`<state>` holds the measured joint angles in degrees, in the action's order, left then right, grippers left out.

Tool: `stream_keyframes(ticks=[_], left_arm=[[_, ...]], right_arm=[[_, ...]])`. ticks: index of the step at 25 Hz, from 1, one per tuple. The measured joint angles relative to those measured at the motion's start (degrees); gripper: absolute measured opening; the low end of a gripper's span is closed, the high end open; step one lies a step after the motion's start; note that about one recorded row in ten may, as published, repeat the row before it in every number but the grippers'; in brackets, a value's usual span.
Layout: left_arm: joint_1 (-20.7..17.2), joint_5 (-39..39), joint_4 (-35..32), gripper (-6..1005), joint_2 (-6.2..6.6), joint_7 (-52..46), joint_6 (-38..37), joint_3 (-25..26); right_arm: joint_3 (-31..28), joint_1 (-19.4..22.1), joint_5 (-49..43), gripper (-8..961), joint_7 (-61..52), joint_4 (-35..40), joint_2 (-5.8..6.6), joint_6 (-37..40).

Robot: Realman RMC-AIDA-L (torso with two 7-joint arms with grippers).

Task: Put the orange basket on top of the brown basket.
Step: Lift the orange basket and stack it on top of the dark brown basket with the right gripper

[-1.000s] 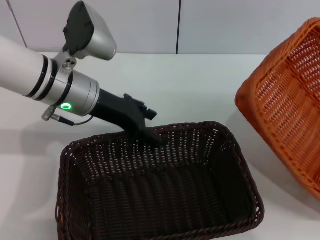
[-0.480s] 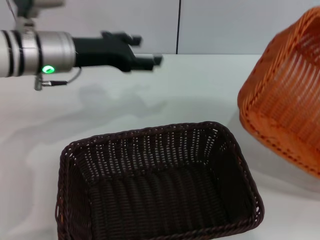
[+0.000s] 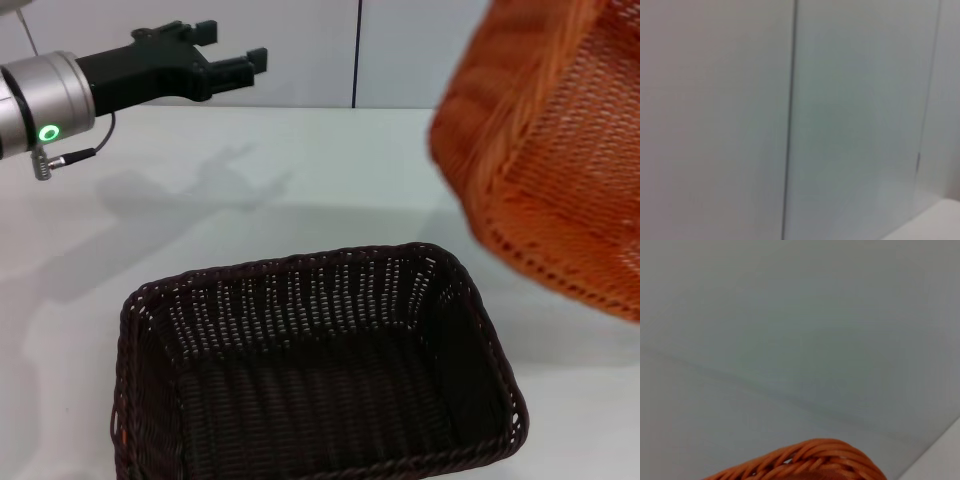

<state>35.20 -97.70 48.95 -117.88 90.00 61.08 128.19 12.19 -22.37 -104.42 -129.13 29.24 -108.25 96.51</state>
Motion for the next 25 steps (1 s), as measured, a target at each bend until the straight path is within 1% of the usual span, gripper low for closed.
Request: stream_keyframes(ticks=[2,4,6,7,8,11,12,13,17,19,20,25], left_arm=[[-0.5,2.5,-1.4,835,0.20,1.6,-0.2,0.6],[-0.5,2.7,-1.6,835,0.21,1.8,-0.2,0.7],[-0.5,2.7,-1.8,835,0.23,1.9,-0.2,0.7],[-0.6,2.7,-2.2,835,0.29,2.0,-0.2,0.7],[-0.6,2.7,-2.3,835,0.30,2.0,-0.2,0.7],[-0.6,2.7,-2.6,835,0.31,2.0,-0.2,0.7],[-0.5,2.7,-2.8,835,0.31,2.0,-0.3,0.8],[-0.5,2.7,-3.0,835,0.30,2.0,-0.4,0.8],[-0.3,2.7,-3.6,835,0.30,2.0,-0.5,0.8],[0.0,2.8,-4.8,835,0.38,2.5,-0.9,0.8],[0.0,2.8,-4.8,835,0.38,2.5,-0.9,0.8],[0.1,2.9,-5.4,835,0.32,2.9,-1.1,0.8]], right_arm=[[3.1,-1.7,0.0,159,-0.9,0.7,-0.33,0.8],[6.5,-3.2,-0.1,159,-1.6,0.8,-0.48,1.1],[10.8,-4.5,-0.2,159,-2.4,0.9,-0.62,1.2],[13.9,-5.4,-0.3,159,-3.1,1.0,-0.82,1.3],[13.9,-5.4,-0.3,159,-3.1,1.0,-0.82,1.3],[17.3,-6.6,-0.3,159,-3.7,1.5,-1.25,1.6],[18.3,-7.3,-0.3,159,-3.9,1.6,-1.83,1.9],[18.3,-7.3,-0.3,159,-3.9,1.6,-1.83,1.9],[19.8,-8.6,-0.3,160,-4.3,1.6,-3.02,1.9],[20.6,-9.2,-0.4,160,-4.4,1.5,-3.91,1.3],[20.6,-9.2,-0.4,160,-4.4,1.5,-3.91,1.3],[23.5,-9.6,-0.4,159,-4.6,1.4,-5.07,-1.1]])
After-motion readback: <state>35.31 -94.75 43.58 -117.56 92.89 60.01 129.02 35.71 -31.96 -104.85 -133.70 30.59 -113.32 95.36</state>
